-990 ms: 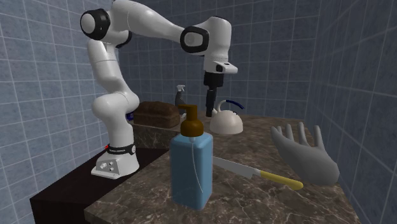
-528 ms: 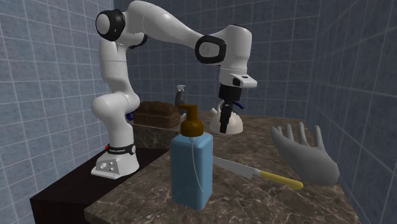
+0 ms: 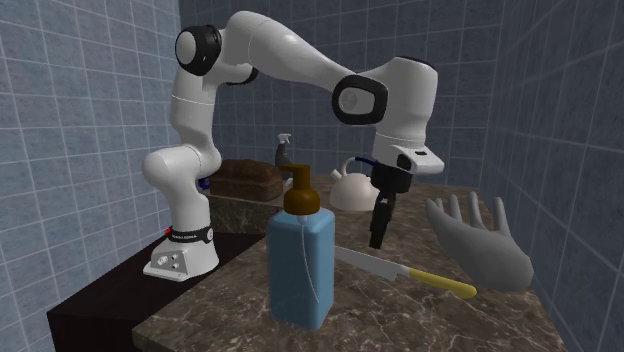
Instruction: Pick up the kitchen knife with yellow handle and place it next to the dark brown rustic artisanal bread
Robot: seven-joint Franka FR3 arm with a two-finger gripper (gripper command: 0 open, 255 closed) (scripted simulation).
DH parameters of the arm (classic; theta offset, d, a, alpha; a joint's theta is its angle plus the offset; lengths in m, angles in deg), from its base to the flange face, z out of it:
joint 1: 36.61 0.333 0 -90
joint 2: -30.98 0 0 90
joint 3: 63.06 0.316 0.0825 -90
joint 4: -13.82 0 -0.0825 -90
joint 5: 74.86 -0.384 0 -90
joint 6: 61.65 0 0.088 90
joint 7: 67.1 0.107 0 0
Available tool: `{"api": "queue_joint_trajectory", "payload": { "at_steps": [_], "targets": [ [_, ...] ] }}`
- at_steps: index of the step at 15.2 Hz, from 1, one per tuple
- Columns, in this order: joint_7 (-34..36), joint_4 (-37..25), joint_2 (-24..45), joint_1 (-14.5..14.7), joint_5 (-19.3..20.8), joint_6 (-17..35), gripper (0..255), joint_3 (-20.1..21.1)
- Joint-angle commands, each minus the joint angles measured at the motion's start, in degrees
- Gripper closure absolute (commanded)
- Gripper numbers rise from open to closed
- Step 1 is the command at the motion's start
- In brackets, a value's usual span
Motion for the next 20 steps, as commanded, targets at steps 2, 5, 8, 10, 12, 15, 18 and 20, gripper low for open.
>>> {"api": "queue_joint_trajectory", "payload": {
  "at_steps": [2, 5, 8, 10, 12, 15, 18, 20],
  "targets": [
    [0.10, -6.15, 6.02, -1.64, -1.21, -0.70, 0, -0.76],
    [0.02, -6.15, 7.40, -1.95, -1.54, 0.58, 0, -0.78],
    [-0.12, -4.53, 7.92, -1.88, -1.75, 2.70, 0, -0.66],
    [-0.23, -3.53, 8.32, -1.85, -1.91, 4.10, 0, -0.58],
    [-0.26, -3.24, 8.44, -1.84, -1.95, 4.50, 0, -0.56],
    [-0.26, -3.25, 8.44, -1.84, -1.95, 4.50, 0, -0.56],
    [-0.26, -3.25, 8.44, -1.84, -1.95, 4.50, 0, -0.56],
    [-0.26, -3.25, 8.44, -1.84, -1.95, 4.50, 255, -0.56]
  ]
}}
